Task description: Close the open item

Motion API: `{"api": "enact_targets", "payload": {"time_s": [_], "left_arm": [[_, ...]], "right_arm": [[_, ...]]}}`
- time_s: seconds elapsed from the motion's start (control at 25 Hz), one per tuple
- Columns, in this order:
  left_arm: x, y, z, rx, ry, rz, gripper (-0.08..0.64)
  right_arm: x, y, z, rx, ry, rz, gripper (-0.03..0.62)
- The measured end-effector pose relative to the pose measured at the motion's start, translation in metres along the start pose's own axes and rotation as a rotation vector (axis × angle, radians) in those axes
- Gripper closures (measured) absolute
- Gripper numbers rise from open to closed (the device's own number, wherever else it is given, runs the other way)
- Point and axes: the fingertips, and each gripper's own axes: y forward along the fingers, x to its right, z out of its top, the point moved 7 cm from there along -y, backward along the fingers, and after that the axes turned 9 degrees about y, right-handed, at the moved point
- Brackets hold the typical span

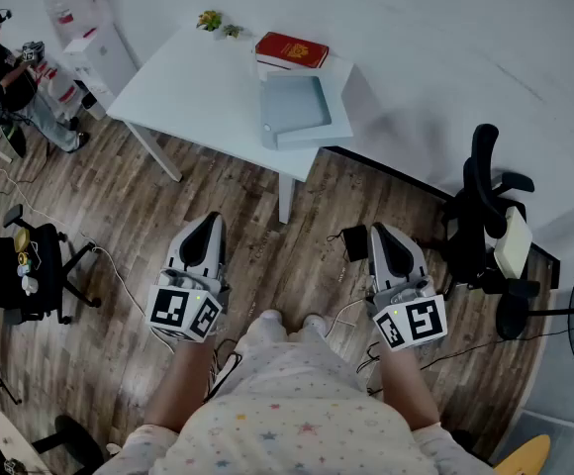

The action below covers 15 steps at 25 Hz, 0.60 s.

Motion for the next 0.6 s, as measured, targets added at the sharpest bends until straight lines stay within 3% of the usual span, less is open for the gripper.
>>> {"api": "enact_targets", "payload": {"time_s": [0.36,0.6], "left_arm": [[0.023,0.005,0.003,0.003,0.034,0.032,0.543],[0.039,0.011,0.006,0.01,0.04,0.064,0.543]], "right_arm": [[0.033,-0.024,0.01,0.026,-0.011,-0.034,0.592],[0.057,-0.033,0.019,0.086,0.051,-0.021,0.592]]}}
